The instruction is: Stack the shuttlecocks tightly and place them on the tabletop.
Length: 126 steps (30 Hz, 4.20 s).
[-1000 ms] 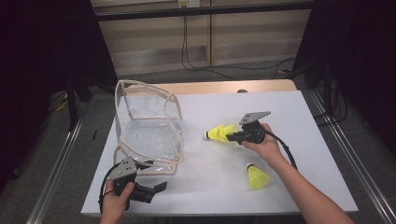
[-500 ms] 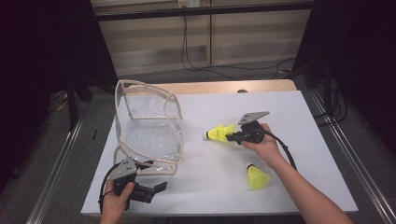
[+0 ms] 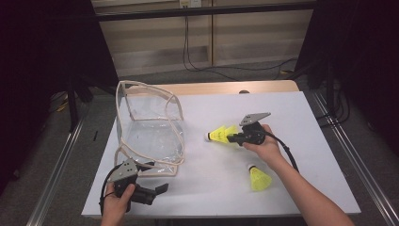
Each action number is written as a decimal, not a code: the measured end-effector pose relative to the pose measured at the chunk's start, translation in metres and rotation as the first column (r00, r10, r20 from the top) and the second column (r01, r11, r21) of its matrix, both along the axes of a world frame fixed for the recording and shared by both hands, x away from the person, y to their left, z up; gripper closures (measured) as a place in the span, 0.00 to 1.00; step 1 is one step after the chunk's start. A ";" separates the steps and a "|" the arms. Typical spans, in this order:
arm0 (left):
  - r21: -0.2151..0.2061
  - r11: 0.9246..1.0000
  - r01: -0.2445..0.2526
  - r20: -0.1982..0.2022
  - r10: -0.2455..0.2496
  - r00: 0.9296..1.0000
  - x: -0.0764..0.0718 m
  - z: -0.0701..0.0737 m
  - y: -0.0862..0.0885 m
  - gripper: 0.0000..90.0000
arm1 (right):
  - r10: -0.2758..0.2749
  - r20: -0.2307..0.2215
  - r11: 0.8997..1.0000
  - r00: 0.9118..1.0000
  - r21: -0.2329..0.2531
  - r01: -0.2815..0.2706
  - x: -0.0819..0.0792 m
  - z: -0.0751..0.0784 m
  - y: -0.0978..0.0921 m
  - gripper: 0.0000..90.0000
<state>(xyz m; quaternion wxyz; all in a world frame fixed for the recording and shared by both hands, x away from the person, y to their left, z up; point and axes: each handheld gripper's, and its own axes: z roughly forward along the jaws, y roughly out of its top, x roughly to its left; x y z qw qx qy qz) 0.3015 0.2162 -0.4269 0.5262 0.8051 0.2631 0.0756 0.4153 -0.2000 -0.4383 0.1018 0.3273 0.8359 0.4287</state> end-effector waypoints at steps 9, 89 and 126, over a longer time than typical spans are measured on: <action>-0.001 1.000 0.001 0.000 -0.001 1.000 0.000 0.000 0.000 0.04 | 0.000 0.000 1.000 1.000 0.021 0.000 0.000 0.000 0.002 0.99; 0.005 1.000 -0.003 0.001 0.003 1.000 -0.001 0.000 -0.001 0.04 | -0.085 0.028 0.995 0.996 0.057 0.083 -0.042 0.019 -0.041 0.29; 0.003 1.000 -0.003 0.001 0.003 1.000 -0.001 0.000 -0.001 0.04 | -0.122 0.022 0.986 0.992 0.114 0.119 -0.069 0.015 -0.074 0.18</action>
